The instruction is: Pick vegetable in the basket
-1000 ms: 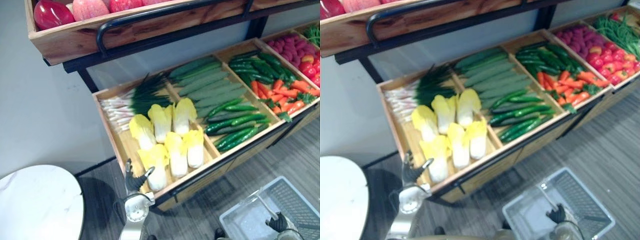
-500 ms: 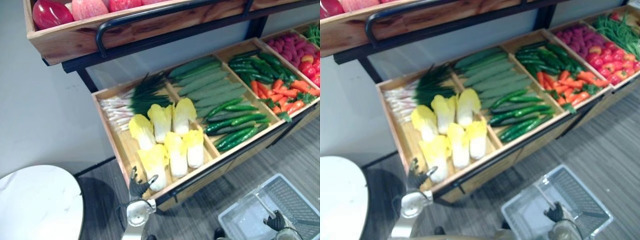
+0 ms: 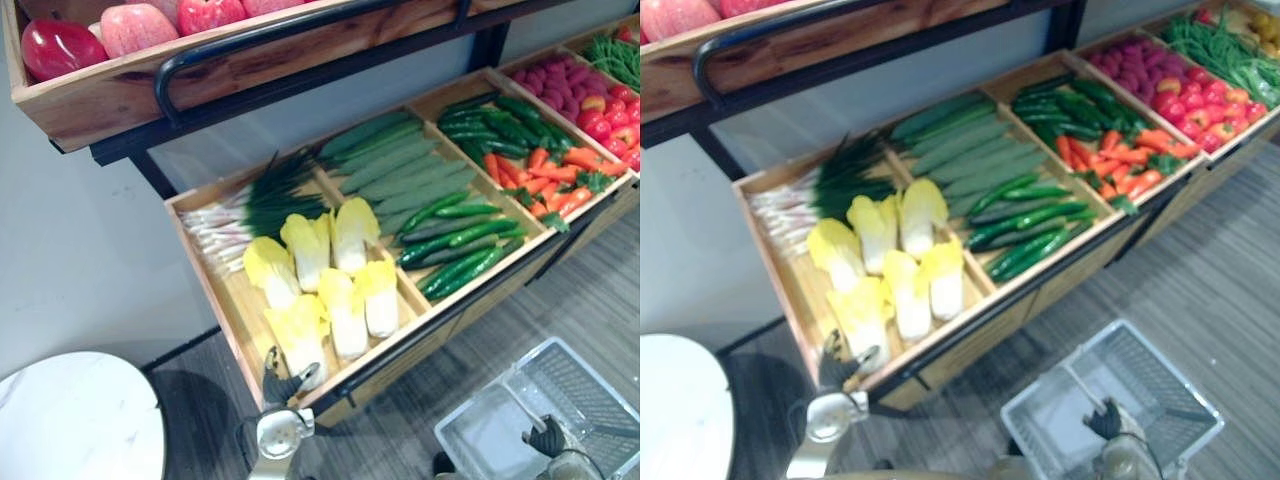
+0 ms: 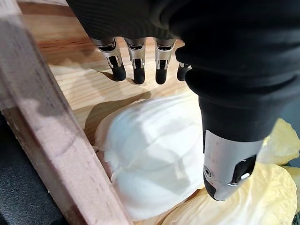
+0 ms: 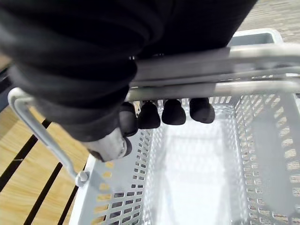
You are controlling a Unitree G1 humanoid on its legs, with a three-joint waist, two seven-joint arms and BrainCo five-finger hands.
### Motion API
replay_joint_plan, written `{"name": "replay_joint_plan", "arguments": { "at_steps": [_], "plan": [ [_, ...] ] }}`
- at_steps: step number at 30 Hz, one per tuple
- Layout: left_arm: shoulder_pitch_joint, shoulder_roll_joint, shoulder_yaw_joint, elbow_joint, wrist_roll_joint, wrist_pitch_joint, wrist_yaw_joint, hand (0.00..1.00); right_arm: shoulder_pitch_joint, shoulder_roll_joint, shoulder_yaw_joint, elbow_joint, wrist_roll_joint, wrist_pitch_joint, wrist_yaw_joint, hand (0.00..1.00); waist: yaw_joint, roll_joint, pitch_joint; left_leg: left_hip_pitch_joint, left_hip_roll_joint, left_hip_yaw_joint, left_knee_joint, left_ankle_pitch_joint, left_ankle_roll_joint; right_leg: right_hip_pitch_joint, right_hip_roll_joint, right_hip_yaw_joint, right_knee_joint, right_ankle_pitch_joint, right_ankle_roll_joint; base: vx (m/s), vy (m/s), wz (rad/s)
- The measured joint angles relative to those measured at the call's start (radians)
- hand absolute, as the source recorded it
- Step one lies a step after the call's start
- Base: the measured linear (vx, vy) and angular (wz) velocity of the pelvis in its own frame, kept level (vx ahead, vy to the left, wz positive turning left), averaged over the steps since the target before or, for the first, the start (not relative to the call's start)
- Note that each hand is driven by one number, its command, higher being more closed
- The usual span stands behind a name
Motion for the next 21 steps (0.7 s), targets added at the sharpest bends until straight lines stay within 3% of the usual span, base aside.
{"name": "replay_joint_plan", "arguments": {
  "at_steps": [21],
  "plan": [
    [-0.083, 0.002, 0.023, 0.171, -0.003, -0.046, 0.114, 0.00, -0.009, -0.005, 0.083, 0.001, 0.002, -0.008, -0.001, 1.00, 0.001, 0.011, 0.001, 0.004, 0.013, 0.053, 0.040, -0.028, -0.006, -0.014, 0.012, 0.067, -0.038, 0.034, 0.000, -0.01, -0.002, -0.10]
  ]
}}
